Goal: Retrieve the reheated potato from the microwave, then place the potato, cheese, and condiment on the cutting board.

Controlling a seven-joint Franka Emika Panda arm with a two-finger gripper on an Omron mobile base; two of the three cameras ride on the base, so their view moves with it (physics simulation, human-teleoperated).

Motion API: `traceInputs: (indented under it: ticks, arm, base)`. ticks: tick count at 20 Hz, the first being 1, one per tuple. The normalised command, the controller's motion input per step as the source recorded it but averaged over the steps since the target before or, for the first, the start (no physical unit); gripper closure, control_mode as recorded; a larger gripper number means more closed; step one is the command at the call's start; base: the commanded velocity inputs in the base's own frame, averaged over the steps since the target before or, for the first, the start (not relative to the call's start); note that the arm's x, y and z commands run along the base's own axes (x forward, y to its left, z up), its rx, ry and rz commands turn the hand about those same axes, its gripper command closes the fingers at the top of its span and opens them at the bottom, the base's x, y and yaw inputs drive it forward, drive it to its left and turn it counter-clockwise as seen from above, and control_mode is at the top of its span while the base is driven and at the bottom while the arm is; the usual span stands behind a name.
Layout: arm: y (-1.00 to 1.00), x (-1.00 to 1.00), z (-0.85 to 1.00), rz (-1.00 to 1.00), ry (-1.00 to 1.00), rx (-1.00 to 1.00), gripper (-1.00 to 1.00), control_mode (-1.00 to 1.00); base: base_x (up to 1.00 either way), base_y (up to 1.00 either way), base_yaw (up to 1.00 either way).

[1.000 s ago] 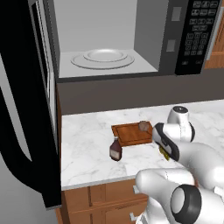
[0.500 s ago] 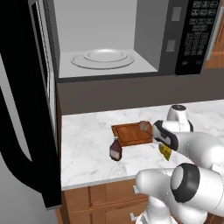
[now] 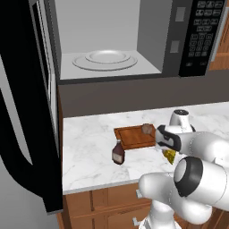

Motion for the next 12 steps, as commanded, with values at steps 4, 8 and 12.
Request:
traceInputs:
  ticks: [4,8,12]
  arm:
    - [0.0,0.02,-0.2,0.0,0.0,0.0,-1.0,-1.0]
    - [0.0,0.06,-0.12,0.0,0.0,0.0,-1.0,-1.0]
    - [0.01,0.02,-0.05,0.0,0.0,0.0,1.0,-1.0]
  base:
    - [0.0,0.0,0.0]
    - [0.0,0.0,0.0]
    - [0.0,0.0,0.0]
